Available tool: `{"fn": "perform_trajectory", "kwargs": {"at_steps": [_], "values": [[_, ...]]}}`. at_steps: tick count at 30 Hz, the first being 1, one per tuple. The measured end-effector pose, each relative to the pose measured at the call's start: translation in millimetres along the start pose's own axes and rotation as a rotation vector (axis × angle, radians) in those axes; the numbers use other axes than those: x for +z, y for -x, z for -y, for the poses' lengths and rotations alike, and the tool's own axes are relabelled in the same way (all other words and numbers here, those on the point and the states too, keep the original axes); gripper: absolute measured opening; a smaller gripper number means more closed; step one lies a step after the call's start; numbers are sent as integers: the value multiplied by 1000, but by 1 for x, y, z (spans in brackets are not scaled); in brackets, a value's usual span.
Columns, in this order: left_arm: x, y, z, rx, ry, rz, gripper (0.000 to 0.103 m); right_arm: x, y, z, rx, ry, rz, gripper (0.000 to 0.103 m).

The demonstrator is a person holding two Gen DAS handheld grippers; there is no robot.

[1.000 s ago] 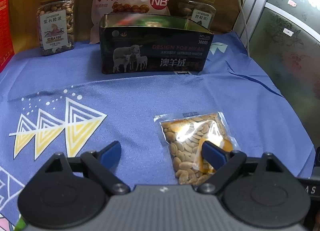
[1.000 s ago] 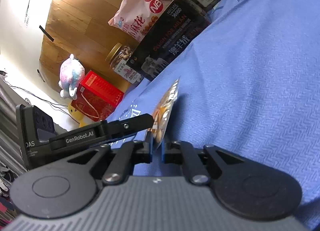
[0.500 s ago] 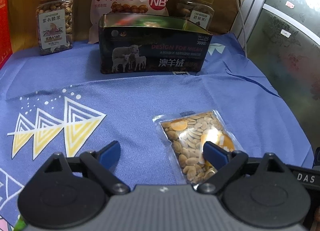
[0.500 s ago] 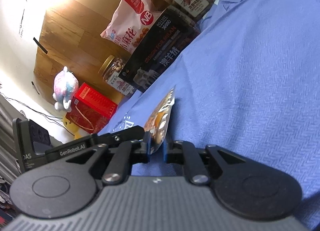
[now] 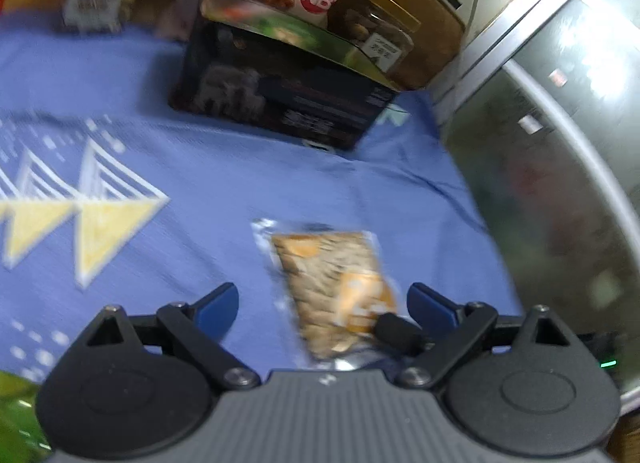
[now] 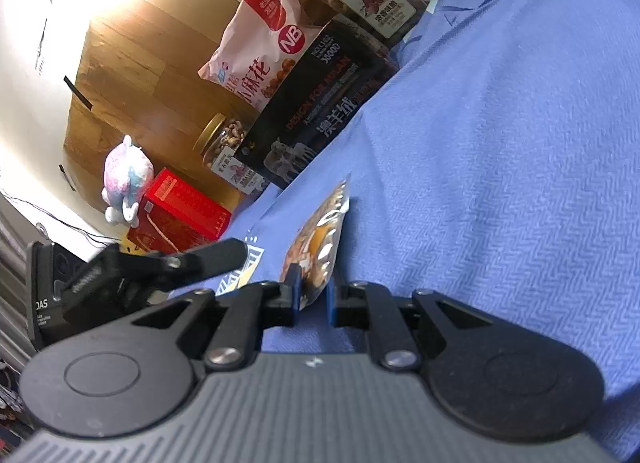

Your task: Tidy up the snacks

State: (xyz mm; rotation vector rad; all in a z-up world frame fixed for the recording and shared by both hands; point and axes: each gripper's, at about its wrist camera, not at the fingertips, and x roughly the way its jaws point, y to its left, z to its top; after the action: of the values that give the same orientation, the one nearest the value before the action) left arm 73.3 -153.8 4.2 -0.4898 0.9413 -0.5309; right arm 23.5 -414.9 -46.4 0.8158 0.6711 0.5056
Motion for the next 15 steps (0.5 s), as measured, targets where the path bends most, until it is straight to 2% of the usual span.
{"fn": "perform_trajectory", "kwargs": {"at_steps": [1,3,7,11,13,14,15], "values": [[1,-2,-5,-57,46,-21,94,1,0,1,8,-15,0,15],[0,-6,-11,-114,106,-44,94,3,1,8,34,-61,-1,12],[-1,-6,-17,-152,159,-45,95,8,3,23,101,-161,-21,8],[-5,-9,-25,-231,231,-73,96,10,7,40,252,-343,-20,7],[-5,-10,-24,-253,232,-74,94,11,7,43,306,-389,-32,7],[-4,-10,-21,-260,224,-69,87,10,6,43,332,-407,-41,7],[-3,-10,-19,-271,214,-67,73,9,5,42,345,-411,-49,7]]}}
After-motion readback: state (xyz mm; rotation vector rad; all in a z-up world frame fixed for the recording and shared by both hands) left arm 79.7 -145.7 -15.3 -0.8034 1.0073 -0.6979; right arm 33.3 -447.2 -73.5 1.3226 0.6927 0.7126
